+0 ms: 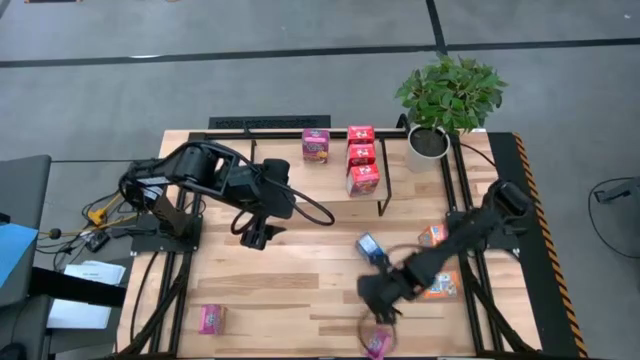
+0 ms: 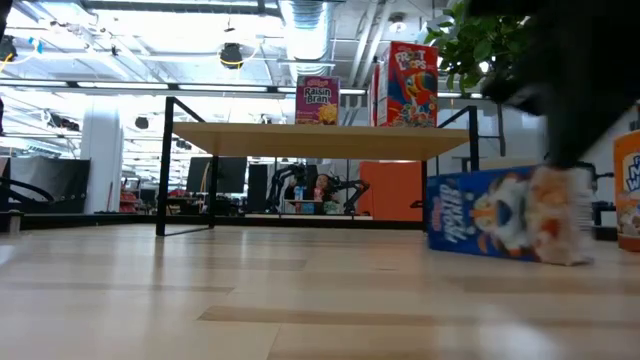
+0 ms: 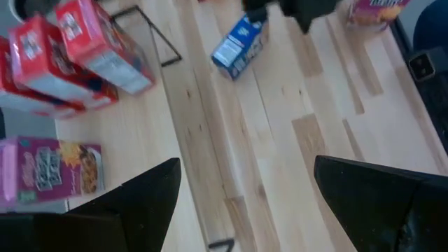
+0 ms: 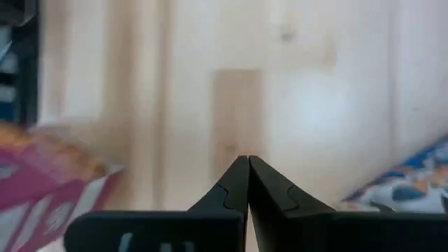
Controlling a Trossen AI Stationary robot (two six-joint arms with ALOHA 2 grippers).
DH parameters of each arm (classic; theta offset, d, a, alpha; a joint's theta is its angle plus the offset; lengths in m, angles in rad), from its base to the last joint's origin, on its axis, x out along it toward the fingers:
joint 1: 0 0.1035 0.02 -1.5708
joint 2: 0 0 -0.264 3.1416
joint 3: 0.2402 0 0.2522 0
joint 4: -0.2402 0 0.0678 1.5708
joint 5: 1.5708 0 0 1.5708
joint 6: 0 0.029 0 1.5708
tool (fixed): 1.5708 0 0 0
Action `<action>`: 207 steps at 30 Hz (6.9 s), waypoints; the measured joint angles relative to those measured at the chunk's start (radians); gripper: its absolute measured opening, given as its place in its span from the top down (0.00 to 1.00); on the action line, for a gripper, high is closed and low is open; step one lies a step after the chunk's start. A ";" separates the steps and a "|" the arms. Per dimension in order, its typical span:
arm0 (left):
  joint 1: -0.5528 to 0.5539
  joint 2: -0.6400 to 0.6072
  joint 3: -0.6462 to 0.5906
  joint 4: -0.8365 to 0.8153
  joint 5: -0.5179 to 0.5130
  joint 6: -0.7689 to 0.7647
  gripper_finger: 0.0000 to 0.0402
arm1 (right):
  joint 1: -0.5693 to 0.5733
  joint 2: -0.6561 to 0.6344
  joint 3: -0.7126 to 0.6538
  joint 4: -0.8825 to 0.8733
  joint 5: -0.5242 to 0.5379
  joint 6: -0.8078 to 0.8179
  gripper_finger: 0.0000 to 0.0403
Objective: Stack cereal on shelf
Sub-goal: Put the bottom purple cereal box on the shelf aligned with the other purple cereal box
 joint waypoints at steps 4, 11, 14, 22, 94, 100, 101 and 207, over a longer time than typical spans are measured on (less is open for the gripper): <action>0.000 0.000 -0.024 -0.039 0.007 -0.014 0.21 | 0.003 -0.042 0.022 -0.006 -0.140 0.025 0.96; 0.000 0.001 -0.028 -0.050 0.062 -0.026 0.21 | 0.216 -0.087 0.100 -0.042 -0.142 0.331 0.98; 0.000 0.001 -0.028 -0.046 0.062 -0.025 0.21 | 0.287 -0.033 0.100 0.005 -0.127 0.433 0.98; 0.000 0.001 -0.028 -0.040 0.062 -0.005 0.21 | 0.262 0.144 0.099 0.228 -0.162 0.313 0.98; -0.023 0.004 -0.028 0.017 0.070 -0.086 0.21 | 0.230 0.586 0.841 -0.483 0.198 0.082 0.98; -0.023 0.004 -0.028 -0.007 0.070 -0.046 0.21 | 0.188 0.586 0.841 -0.545 0.278 -0.081 0.92; -0.023 0.004 -0.028 -0.011 0.070 -0.040 0.21 | 0.180 0.586 0.841 -0.564 0.289 -0.102 0.92; -0.392 0.007 -0.621 0.583 -0.336 -0.520 0.21 | -0.057 0.242 0.275 0.313 0.223 -0.385 0.75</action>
